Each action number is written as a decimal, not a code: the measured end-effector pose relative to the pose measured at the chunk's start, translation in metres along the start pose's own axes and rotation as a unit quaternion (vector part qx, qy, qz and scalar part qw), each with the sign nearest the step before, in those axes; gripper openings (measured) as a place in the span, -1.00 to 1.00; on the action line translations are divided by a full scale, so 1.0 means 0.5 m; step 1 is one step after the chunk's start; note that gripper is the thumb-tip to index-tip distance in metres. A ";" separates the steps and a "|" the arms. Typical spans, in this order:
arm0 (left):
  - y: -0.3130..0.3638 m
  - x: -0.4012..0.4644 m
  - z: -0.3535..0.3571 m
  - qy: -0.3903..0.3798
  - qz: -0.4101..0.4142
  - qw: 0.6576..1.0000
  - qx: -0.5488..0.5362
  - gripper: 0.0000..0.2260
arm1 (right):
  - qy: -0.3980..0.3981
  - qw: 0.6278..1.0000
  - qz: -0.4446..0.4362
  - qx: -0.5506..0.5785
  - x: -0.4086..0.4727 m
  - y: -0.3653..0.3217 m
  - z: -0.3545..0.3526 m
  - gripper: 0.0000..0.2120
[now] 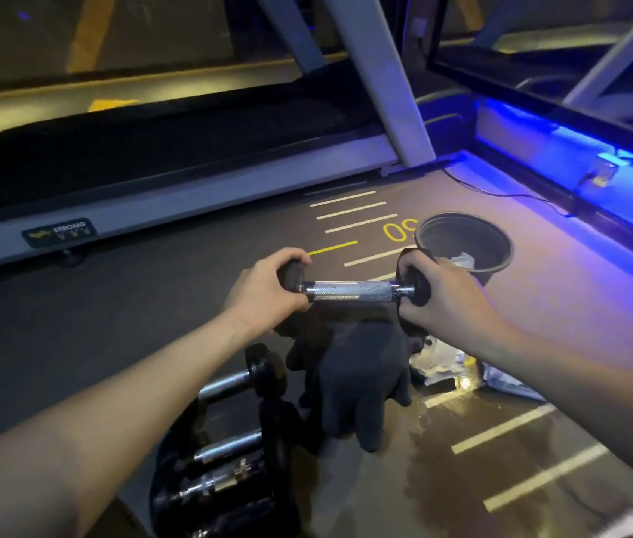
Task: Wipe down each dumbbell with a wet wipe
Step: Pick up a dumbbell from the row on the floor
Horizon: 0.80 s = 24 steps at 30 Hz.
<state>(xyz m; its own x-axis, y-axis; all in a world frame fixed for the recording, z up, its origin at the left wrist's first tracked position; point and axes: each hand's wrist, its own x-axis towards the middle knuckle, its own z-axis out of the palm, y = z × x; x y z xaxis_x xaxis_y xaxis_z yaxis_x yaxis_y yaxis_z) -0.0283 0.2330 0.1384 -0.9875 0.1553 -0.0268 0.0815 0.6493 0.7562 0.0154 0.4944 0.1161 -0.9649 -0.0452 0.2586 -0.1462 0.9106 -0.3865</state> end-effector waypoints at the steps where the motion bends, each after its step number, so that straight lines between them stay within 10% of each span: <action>1: -0.003 0.005 0.005 -0.001 -0.001 1.000 -0.001 -0.53 | 0.001 1.000 0.001 -0.005 0.003 0.005 0.000 -0.65; 24: -0.070 0.048 0.033 -0.119 0.088 0.969 0.196 -0.30 | -0.095 0.995 0.013 -0.004 -0.008 0.082 0.040 -0.36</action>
<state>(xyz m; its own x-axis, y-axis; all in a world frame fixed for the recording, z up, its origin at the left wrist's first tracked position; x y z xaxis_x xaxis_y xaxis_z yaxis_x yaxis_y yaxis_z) -0.0528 0.2262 0.1004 -0.8982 0.4268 -0.1051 0.3372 0.8224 0.4583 0.0090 0.5236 0.0817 -0.9923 -0.0975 0.0760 -0.1193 0.9159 -0.3834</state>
